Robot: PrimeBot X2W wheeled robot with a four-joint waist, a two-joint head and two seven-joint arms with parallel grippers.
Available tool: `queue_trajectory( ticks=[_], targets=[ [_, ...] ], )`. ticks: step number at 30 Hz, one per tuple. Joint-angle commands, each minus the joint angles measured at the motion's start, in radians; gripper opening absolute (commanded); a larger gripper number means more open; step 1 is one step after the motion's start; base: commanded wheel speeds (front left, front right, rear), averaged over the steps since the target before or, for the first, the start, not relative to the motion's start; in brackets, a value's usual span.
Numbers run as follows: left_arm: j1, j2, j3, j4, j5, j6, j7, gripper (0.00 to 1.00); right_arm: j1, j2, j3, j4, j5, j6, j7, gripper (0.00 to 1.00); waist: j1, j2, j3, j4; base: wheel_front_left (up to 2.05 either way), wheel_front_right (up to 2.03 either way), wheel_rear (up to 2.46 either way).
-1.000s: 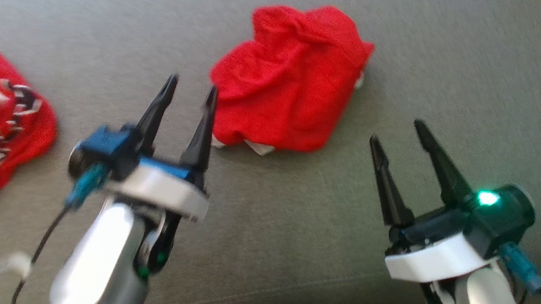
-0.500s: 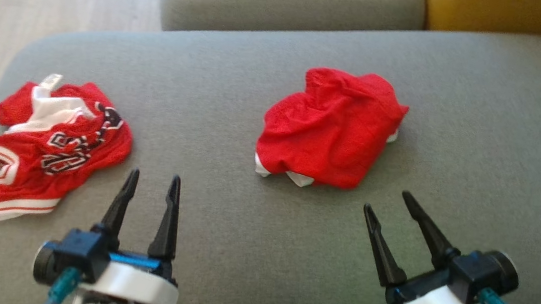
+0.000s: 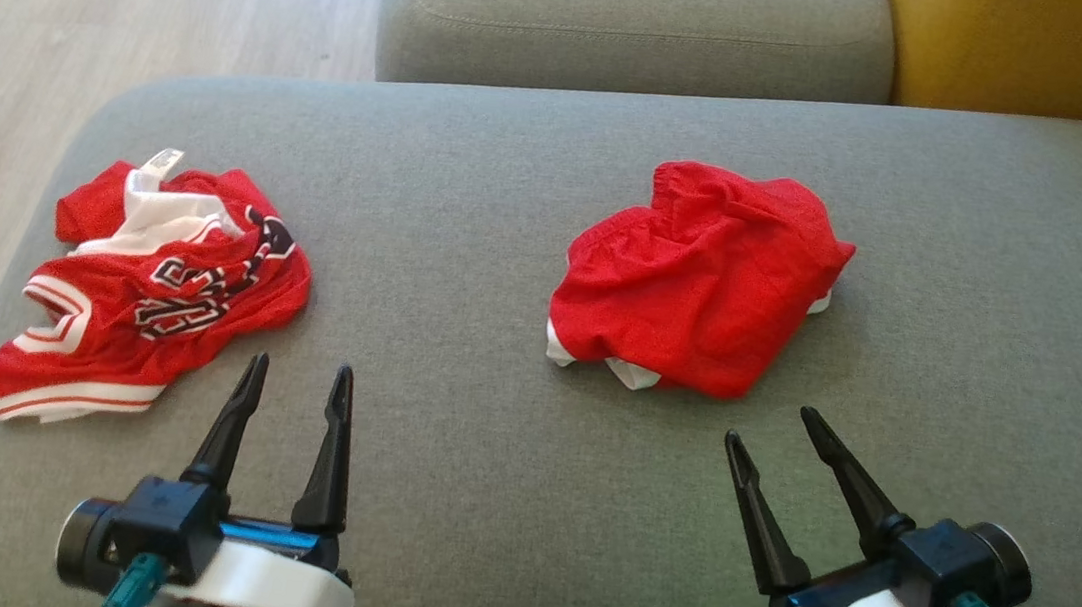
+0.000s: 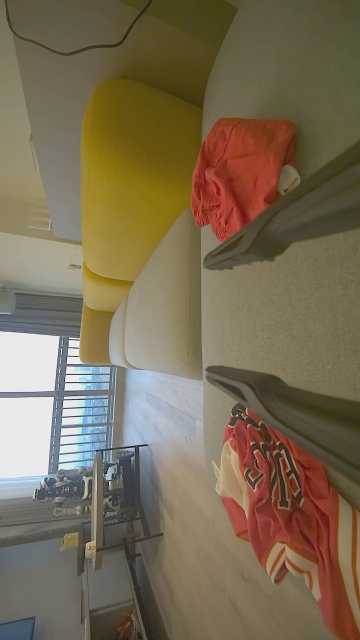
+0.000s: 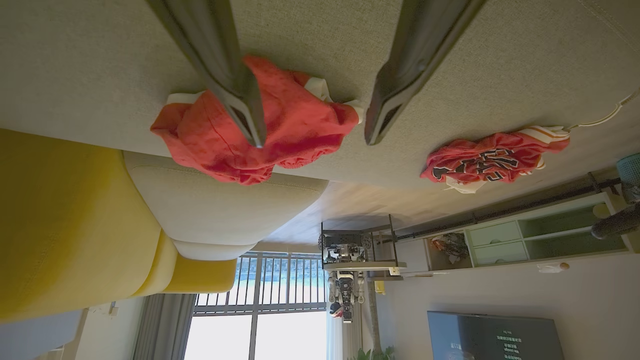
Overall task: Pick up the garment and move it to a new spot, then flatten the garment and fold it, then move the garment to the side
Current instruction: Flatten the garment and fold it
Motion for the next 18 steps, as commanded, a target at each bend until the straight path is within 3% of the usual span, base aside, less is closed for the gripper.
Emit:
queue_trajectory(
  ticks=[1, 18],
  targets=[
    [-0.032, -0.007, 0.025, -0.037, 0.001, 0.008, -0.005, 1.00, -0.017, 0.001, 0.020, -0.026, -0.007, 0.000, -0.006, 1.00, 0.0001, 0.0000, 0.002, 0.009, 0.00, 0.00, 0.00],
    [-0.041, -0.007, 0.000, -0.033, 0.011, 0.011, -0.005, 1.00, -0.039, 0.001, -0.014, 0.008, -0.012, 0.000, -0.006, 1.00, 0.0001, 0.0000, 0.026, 0.049, 0.00, 0.00, 0.00]
  ],
)
